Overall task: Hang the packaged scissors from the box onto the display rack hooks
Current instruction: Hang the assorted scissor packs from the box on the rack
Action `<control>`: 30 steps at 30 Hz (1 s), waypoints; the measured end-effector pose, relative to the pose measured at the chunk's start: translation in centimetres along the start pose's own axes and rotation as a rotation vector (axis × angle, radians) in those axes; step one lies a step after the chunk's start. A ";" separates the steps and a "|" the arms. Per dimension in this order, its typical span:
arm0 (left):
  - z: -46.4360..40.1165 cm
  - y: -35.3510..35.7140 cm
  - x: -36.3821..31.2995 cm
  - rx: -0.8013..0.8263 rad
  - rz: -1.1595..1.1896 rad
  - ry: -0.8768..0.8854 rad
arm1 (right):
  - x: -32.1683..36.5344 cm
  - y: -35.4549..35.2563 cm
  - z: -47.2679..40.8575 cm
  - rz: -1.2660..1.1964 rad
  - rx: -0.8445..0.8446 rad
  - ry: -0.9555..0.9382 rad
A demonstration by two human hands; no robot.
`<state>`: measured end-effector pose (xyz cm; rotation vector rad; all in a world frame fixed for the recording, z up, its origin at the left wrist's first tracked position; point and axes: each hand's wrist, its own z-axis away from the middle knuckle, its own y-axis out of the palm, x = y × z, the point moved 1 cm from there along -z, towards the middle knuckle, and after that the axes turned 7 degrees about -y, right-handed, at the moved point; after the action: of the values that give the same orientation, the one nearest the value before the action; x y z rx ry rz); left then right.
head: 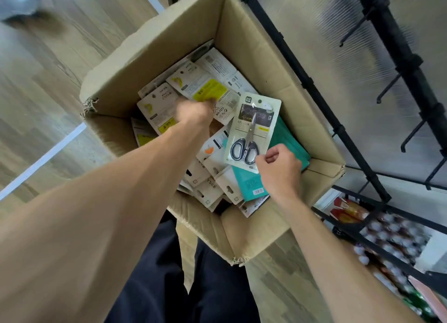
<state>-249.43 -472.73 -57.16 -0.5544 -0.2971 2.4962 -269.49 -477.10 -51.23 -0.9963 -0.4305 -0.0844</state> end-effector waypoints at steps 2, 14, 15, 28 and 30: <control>2.1 -1.3 -0.1 -0.046 -0.057 0.163 | -0.2 -0.4 0.2 -0.024 -0.002 0.013; 3.4 -5.0 4.5 0.225 -0.899 0.564 | -1.9 1.6 0.4 -0.316 0.153 0.266; 3.4 -5.1 4.5 0.193 -0.888 0.573 | -2.0 1.8 0.3 -0.347 0.146 0.287; 2.1 -6.8 4.8 -0.036 -1.059 0.581 | -2.3 3.4 1.3 -0.535 0.098 0.355; 2.1 -6.7 5.3 -0.038 -1.078 0.593 | -2.5 3.4 1.7 -0.554 0.093 0.351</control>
<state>-251.18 -464.44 -54.79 -0.8305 -0.2953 1.2333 -271.36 -474.14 -54.15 -0.7288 -0.3719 -0.7215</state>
